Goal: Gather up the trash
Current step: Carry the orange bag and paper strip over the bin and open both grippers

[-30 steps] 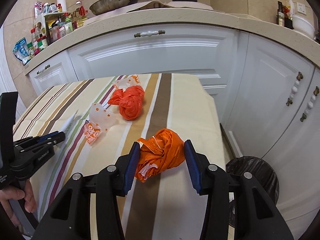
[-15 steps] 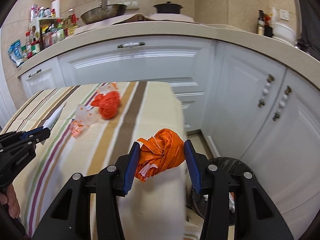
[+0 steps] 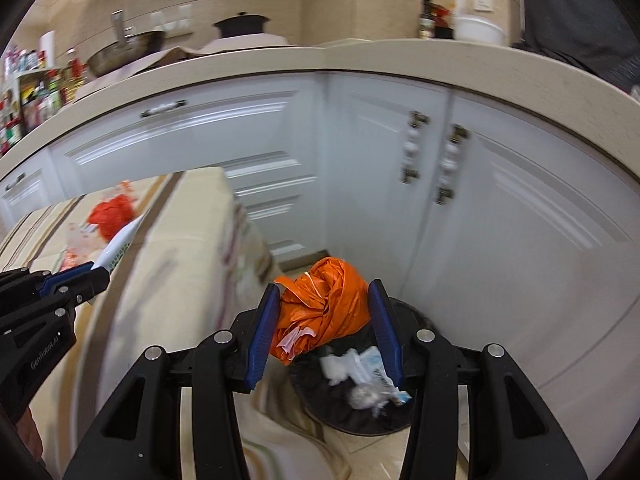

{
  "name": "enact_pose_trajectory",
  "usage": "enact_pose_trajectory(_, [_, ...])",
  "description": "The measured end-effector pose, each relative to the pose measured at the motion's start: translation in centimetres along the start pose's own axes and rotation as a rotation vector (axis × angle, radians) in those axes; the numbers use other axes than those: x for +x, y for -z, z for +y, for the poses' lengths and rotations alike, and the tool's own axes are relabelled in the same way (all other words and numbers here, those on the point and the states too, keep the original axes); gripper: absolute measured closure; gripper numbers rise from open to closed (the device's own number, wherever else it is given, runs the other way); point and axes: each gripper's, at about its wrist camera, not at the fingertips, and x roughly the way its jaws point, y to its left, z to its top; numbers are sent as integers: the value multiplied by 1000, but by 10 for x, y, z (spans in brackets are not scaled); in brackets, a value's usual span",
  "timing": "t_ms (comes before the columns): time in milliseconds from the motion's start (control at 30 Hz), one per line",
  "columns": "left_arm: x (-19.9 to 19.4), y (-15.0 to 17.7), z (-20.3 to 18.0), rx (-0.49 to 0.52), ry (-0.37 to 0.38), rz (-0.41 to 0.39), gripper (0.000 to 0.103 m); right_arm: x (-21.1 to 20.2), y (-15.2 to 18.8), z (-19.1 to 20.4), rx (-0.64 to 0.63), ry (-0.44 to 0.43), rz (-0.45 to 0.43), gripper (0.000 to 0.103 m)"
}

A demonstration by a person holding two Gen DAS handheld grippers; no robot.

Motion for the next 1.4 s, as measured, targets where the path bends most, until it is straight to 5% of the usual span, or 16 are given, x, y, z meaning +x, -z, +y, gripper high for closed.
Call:
enact_pose_trajectory(400, [29, -11, -84, 115, 45, 26, 93, 12, 12, -58, 60, 89, 5, 57])
enact_pose_trajectory(800, [66, -20, -129, 162, 53, 81, 92, 29, 19, -92, 104, 112, 13, 57])
enact_pose_trajectory(900, [80, -23, -141, 204, 52, 104, 80, 41, 18, -101, 113, 118, 26, 47])
enact_pose_trajectory(933, [84, -23, -145, 218, 45, 108, 63, 45, 19, -104, 118, 127, 27, 43])
enact_pose_trajectory(967, [86, -22, -147, 221, 35, 100, 56, 48, 19, -106, 123, 138, 27, 41])
enact_pose_trajectory(1400, [54, -36, -90, 93, 32, 32, 50, 45, 11, -85, 112, 108, 26, 41])
